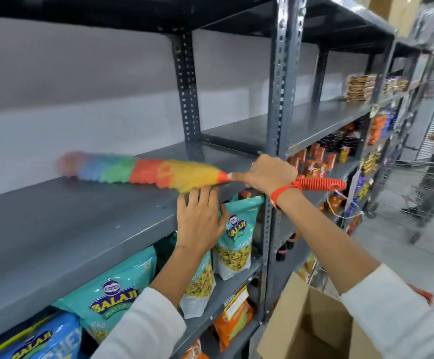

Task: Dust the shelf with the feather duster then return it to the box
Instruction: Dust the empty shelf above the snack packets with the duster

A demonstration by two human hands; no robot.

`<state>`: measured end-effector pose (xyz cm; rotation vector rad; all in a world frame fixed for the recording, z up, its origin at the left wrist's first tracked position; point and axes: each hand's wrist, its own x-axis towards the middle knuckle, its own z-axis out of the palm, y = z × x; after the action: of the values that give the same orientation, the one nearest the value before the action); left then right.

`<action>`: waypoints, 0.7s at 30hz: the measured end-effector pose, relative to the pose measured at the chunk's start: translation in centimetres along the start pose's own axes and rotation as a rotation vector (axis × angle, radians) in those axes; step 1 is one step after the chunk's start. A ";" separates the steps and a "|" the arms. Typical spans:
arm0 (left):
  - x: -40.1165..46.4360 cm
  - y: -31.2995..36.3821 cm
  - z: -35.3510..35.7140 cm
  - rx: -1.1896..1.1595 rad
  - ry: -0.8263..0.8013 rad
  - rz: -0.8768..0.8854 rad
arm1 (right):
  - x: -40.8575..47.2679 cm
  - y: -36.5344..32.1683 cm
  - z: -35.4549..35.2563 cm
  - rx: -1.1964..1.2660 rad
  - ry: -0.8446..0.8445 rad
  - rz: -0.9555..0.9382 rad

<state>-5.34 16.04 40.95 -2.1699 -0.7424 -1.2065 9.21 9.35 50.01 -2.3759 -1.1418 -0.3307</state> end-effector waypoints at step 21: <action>1.4 2.4 1.8 -0.037 0.005 -0.075 | -0.9 5.1 -1.3 0.135 0.232 0.129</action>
<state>-2.01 15.86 40.87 -2.1861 -0.8123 -1.2720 12.64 5.28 49.15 -2.2130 -0.8724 -0.4562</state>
